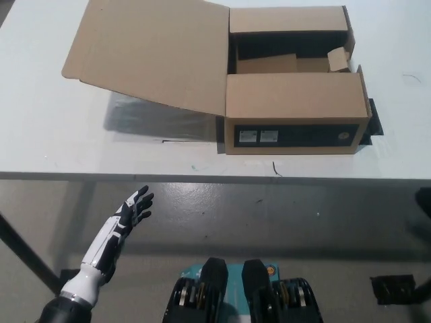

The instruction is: A small storage box is placed at the center of the table and the robot uses its right hand to slide under its lid and push it upwards to open it

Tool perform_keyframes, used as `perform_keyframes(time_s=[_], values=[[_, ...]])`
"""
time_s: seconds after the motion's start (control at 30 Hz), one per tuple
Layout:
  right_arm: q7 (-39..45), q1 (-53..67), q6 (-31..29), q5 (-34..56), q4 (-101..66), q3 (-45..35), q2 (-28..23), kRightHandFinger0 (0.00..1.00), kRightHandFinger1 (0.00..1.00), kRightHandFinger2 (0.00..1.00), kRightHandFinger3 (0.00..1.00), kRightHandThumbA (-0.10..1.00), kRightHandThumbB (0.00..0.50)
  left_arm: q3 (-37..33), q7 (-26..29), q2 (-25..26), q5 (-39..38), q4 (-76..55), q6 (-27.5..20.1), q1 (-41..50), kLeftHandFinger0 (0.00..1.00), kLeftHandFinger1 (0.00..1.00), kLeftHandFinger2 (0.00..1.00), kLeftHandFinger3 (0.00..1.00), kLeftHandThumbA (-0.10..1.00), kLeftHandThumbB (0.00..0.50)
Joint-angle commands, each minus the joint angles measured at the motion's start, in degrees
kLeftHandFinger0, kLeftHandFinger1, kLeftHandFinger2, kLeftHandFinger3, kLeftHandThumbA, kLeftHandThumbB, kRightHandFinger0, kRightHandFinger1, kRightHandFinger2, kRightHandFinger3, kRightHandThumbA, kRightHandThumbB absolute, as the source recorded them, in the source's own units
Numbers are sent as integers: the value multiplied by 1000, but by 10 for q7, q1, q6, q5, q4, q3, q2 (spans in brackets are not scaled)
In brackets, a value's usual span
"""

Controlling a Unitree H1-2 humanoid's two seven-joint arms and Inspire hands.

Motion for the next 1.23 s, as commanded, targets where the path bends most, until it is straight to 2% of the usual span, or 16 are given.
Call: perform_keyframes(time_s=[0.0,0.17,0.33,0.37,0.47,0.53,0.7,0.87,1.2], values=[[23,45,-122,-49,32,4,20,1000,1000,1000,1000,1000,361,1,-11,4,-18,-15,-35,-1,1000,1000,1000,1000,1000,500],[39,66,-179,-79,170,30,33,1000,1000,1000,1000,1000,308,2,-11,6,-15,-18,-32,0,1000,1000,1000,1000,1000,500],[35,71,-203,-81,281,48,54,1000,1000,1000,1000,1000,314,0,-13,3,-13,-16,-37,5,1000,1000,1000,1000,1000,500],[35,71,-199,-82,308,52,57,1000,1000,1000,1000,1000,335,0,-14,4,-14,-18,-34,7,1000,1000,1000,1000,1000,500],[39,71,-221,-89,373,60,58,1000,1000,1000,1000,1000,278,1,-12,1,-12,-15,-40,13,1000,1000,1000,1000,1000,500],[64,61,-232,-49,411,64,56,1000,1000,1000,1000,1000,212,0,-11,1,-10,-14,-42,14,1000,1000,1000,1000,1000,500],[60,46,-217,-50,442,68,57,1000,1000,1000,1000,1000,232,2,-9,2,-8,-14,-47,20,1000,1000,1000,1000,1000,500],[59,37,-218,-52,458,68,58,1000,1000,1000,1000,1000,207,5,-7,-1,-14,-6,-52,18,1000,1000,1000,1000,1000,500],[53,41,-215,-59,467,70,62,1000,1000,1000,1000,1000,217,6,-6,-2,-13,-4,-53,28,1000,1000,1000,1000,1000,500]])
